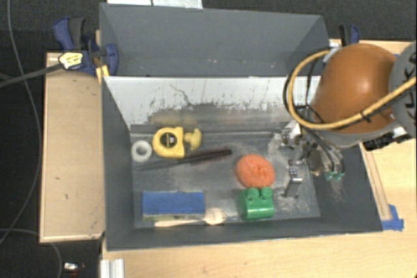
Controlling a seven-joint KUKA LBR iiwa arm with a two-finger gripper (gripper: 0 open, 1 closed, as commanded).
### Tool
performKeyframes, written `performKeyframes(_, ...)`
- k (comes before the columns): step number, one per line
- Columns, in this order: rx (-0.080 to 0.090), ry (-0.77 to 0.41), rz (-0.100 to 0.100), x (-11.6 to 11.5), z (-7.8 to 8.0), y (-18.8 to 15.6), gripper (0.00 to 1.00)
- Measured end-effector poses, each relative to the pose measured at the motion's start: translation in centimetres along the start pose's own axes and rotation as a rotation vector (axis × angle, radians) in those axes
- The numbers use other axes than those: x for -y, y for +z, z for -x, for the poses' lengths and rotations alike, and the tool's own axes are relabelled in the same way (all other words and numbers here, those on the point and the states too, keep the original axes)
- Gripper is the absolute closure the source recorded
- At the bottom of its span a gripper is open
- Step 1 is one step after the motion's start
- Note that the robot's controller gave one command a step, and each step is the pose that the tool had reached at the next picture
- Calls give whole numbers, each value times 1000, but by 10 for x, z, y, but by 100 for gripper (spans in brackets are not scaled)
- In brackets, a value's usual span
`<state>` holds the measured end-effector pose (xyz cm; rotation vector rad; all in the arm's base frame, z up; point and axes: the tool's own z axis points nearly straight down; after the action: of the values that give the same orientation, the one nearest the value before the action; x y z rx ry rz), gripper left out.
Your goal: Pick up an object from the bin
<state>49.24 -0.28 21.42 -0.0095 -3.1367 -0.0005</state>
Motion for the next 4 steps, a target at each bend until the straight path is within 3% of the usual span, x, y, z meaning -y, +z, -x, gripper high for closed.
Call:
performKeyframes(1, 8, 0, 0, 0, 2, -3, 0)
performKeyframes(2, 10, -141, -1, -24, -2, 46, 0)
performKeyframes(3, 16, -32, 0, -25, 4, 92, 0)
performKeyframes(4, 16, -189, 0, -8, 31, 124, 0)
